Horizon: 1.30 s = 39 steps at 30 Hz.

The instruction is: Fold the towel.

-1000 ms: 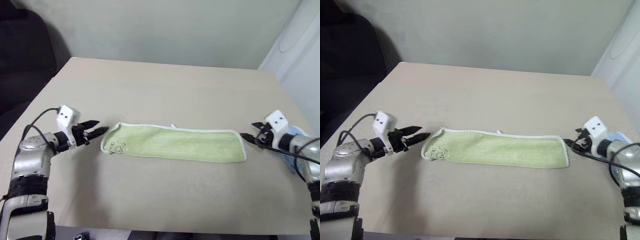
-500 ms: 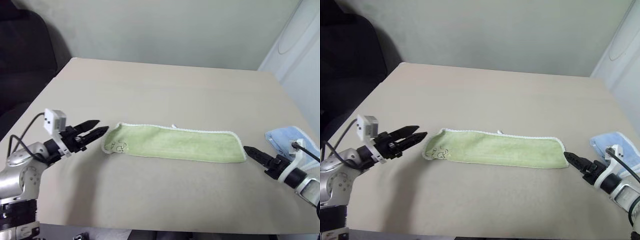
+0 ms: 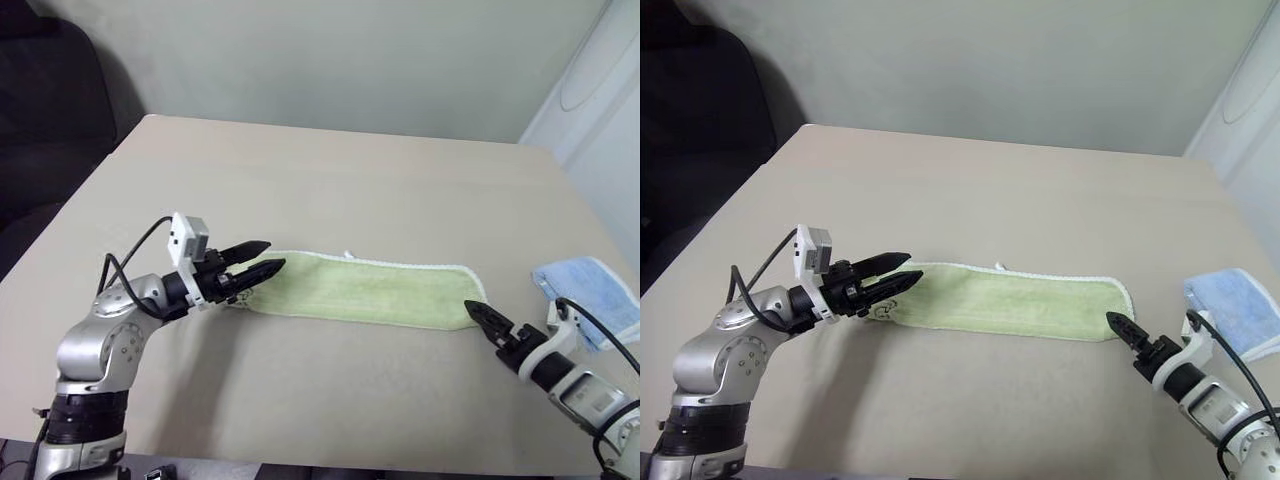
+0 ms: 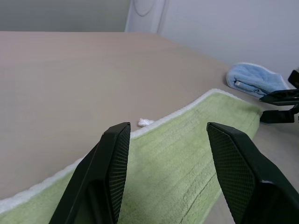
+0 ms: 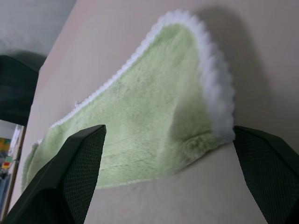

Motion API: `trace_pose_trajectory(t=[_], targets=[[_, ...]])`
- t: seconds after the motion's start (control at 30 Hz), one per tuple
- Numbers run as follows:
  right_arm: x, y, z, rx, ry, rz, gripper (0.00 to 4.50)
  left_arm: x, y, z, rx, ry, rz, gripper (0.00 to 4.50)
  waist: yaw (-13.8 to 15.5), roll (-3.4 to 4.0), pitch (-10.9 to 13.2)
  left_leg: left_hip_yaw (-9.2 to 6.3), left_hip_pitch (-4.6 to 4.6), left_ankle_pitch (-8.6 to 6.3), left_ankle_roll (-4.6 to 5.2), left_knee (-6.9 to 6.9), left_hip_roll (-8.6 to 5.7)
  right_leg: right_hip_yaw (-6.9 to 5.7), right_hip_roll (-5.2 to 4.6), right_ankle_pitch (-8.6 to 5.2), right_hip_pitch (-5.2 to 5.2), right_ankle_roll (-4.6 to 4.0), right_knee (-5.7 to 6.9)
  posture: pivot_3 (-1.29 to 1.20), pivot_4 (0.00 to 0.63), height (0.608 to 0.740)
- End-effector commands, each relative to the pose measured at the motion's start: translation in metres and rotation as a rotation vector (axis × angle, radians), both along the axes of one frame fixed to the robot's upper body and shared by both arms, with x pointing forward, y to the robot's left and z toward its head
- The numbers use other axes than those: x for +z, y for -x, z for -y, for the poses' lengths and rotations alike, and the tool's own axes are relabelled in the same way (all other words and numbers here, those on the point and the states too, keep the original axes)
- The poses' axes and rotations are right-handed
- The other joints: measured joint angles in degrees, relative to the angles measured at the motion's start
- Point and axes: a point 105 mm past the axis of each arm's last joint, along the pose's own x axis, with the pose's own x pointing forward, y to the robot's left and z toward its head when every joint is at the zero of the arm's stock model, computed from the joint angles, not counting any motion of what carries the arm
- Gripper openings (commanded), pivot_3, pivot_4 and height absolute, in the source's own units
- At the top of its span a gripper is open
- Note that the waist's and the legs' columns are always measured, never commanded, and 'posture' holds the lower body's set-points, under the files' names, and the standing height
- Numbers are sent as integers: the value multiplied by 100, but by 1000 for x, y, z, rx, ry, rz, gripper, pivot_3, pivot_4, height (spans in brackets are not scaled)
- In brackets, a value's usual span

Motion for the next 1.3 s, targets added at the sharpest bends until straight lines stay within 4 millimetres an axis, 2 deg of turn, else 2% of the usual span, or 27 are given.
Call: trace_pose_trajectory(t=[0.03,0.2,0.3,0.47,0.67,0.83,1.0,1.07,1.17,1.3], targets=[[1,-14,-1,-51,-59,12,4486,11,1,10,-36,3,48,2833,-6,-1,-3,1,0,0,0,3,-1,1,0,1,0,-1,0,0,150,740],[-11,-26,1,-127,-93,-34,4486,10,2,14,-35,-5,58,2833,-51,-20,-15,9,4,0,0,14,-3,9,-4,3,0,-4,-1,0,150,740],[-13,-23,2,-141,-100,-42,3905,9,4,13,-28,0,59,2833,-56,-33,-24,8,7,-3,-5,14,-2,9,-3,3,-1,-4,0,0,150,740],[-9,-22,5,-153,-100,-28,2135,6,6,14,-22,3,53,2833,-49,-25,-27,8,6,-23,-8,13,-2,10,-4,3,-4,-5,-1,0,150,740],[7,-22,12,-175,-80,30,64,6,1,13,-16,11,50,2833,-42,-17,-28,8,4,-26,-11,7,-1,9,-4,3,-9,-4,-1,0,150,740],[18,-12,35,-211,9,59,26,4,-2,10,2,16,46,2833,-16,-9,-29,9,0,-28,-8,9,-2,10,-7,1,-8,-1,-3,0,150,740],[31,-7,56,-183,176,91,26,2,-3,10,4,18,42,2833,-21,-7,-31,15,-5,-35,-5,9,-2,12,-10,-3,-9,5,-7,0,150,740],[43,-10,61,-144,292,125,26,2,-4,11,2,19,42,2833,-32,-6,-31,15,-5,-36,-6,9,-1,12,-9,-15,-10,23,-8,0,150,740],[64,-15,50,0,491,198,26,2,-6,13,-2,21,45,2833,-38,6,-30,20,-9,-36,-6,8,-1,15,-12,-28,-14,45,-8,0,150,740],[71,-17,15,273,778,259,26,3,-7,16,-5,23,50,2833,-54,10,-32,20,-10,-36,-6,9,4,11,-9,-27,-16,42,-5,0,150,740]])
